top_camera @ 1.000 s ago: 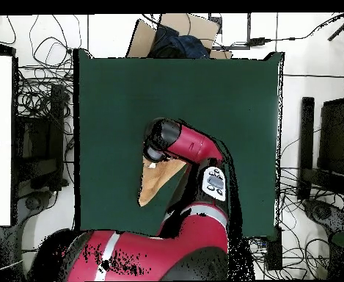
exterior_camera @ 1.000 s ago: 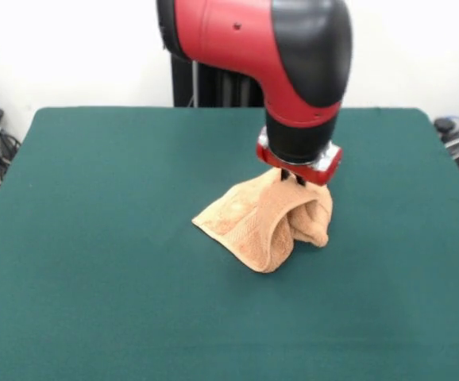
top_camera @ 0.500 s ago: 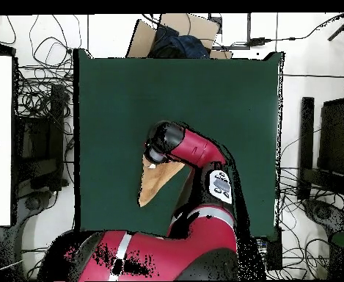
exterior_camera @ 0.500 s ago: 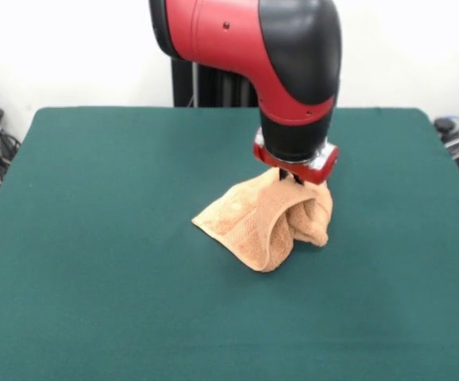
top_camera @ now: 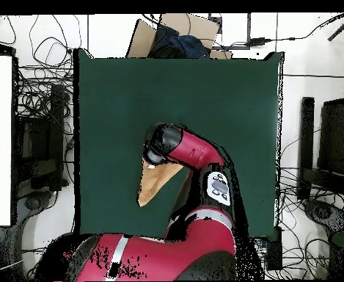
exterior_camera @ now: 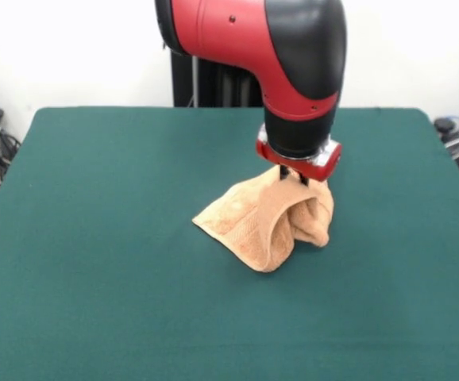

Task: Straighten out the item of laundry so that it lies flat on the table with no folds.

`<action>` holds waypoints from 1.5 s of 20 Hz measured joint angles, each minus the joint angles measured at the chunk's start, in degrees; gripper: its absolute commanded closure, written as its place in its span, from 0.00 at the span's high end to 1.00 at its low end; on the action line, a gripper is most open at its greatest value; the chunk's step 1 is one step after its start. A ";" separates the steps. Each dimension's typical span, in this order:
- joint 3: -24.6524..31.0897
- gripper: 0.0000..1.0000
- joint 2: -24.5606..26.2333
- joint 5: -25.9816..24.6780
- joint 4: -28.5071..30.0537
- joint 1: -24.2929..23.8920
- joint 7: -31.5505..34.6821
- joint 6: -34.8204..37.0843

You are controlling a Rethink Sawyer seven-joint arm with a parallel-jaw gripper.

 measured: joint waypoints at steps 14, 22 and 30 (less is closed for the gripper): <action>-0.01 1.00 0.00 -1.02 0.05 0.55 0.00 -0.01; -1.31 1.00 -0.99 -1.04 0.20 3.56 0.00 0.51; -2.12 1.00 -3.66 -1.06 0.22 6.75 0.00 4.78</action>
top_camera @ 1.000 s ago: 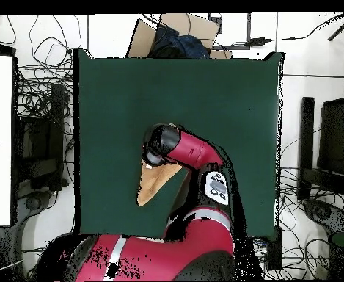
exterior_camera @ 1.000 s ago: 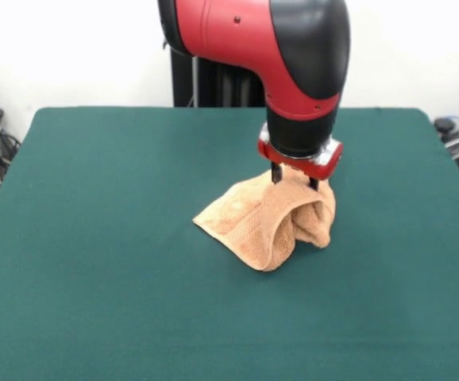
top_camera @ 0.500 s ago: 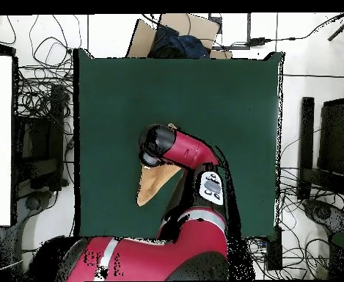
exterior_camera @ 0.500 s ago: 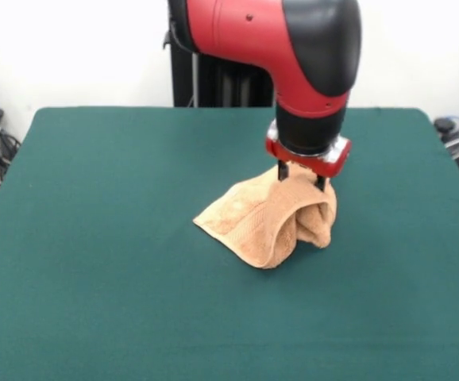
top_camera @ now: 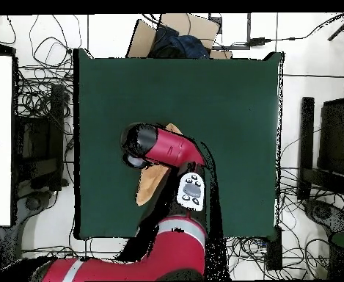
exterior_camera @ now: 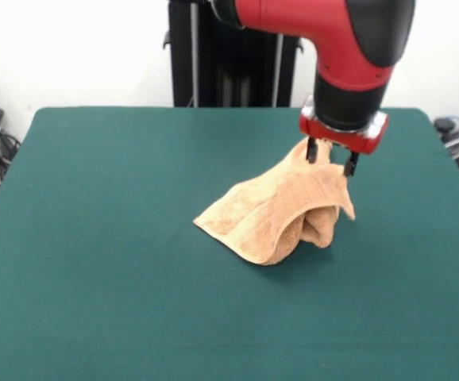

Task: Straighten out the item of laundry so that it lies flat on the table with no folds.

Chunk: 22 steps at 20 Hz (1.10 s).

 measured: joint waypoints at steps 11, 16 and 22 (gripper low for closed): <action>-0.98 1.00 -2.04 0.02 0.45 0.35 0.00 0.67; -0.98 1.00 -1.91 0.06 0.70 0.35 0.00 0.67; -1.43 1.00 -0.72 0.08 0.76 1.52 0.00 0.02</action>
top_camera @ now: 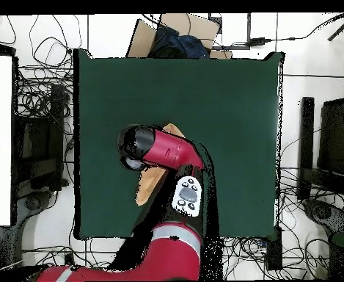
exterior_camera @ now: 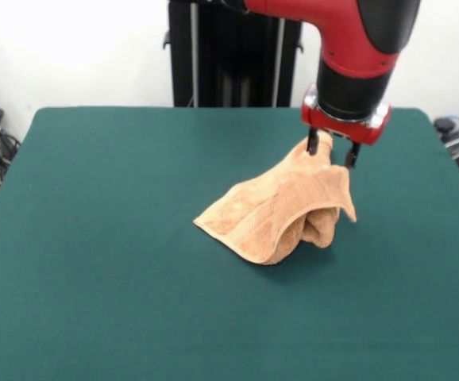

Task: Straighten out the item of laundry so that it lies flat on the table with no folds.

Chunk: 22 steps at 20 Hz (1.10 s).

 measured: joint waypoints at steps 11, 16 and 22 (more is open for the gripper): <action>-1.28 1.00 3.50 0.16 -0.60 4.00 0.00 -0.25; -1.29 1.00 4.37 0.59 -0.72 4.26 0.00 -0.47; -1.29 1.00 5.08 0.87 -0.60 4.08 0.00 -3.00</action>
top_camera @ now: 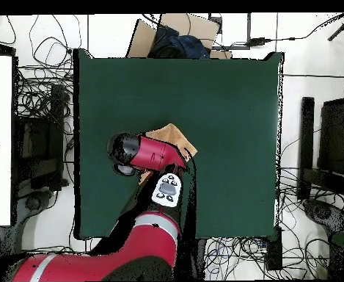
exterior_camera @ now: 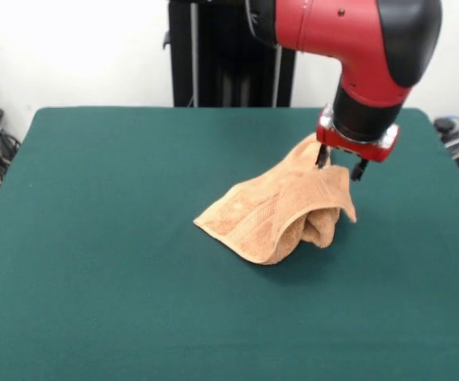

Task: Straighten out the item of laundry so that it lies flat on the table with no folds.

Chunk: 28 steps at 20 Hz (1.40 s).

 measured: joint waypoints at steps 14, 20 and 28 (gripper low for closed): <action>0.02 0.00 4.05 0.13 -0.60 0.00 0.00 -4.05; 0.00 0.00 4.73 0.14 -0.65 0.03 0.00 -4.05; 0.04 0.00 4.70 0.27 -0.65 -0.17 0.00 -4.03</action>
